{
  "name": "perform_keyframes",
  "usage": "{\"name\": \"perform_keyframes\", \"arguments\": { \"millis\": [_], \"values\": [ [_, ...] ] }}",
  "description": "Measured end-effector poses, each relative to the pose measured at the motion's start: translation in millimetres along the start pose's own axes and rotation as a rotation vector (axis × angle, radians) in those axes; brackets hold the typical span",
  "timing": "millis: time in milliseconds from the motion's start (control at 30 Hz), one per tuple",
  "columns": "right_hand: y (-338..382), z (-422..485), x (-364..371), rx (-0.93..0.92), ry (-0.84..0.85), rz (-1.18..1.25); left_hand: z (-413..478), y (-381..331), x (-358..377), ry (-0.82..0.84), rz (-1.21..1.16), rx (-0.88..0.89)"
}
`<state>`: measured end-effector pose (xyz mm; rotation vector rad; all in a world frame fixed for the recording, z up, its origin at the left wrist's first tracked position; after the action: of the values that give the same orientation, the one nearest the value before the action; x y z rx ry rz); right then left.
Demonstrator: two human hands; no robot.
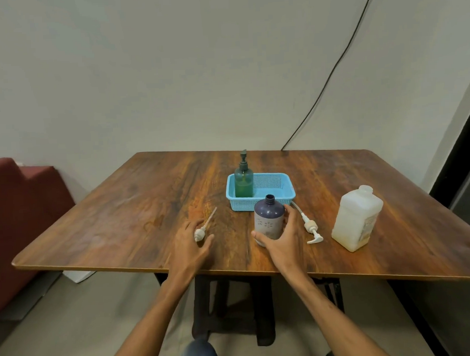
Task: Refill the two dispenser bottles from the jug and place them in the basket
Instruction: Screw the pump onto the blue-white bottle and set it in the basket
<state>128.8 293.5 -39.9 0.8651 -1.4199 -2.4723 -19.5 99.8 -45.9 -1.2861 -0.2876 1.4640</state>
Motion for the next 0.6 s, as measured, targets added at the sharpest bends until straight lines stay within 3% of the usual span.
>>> {"name": "perform_keyframes", "arguments": {
  "millis": [100,300,600],
  "values": [
    [-2,3,7,0.034,-0.006,0.01,-2,14,9,-0.002,0.083,-0.094],
    [-14,7,22,0.109,0.012,0.087,0,21,15,-0.12,0.114,-0.083],
    [-15,10,15,0.069,-0.029,-0.01,2,-28,8,-0.244,-0.133,0.04]
  ]
}}
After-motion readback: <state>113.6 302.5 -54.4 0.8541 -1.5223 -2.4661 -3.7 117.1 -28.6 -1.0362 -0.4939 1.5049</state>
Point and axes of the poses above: each hand's wrist, its own z-axis towards the middle knuckle, its own x-axis out of the palm, y = z × x, the point moved 3 cm from there along z, towards the middle knuckle, and after that the axes turned 7 degrees about -z, right-handed, at the moved point
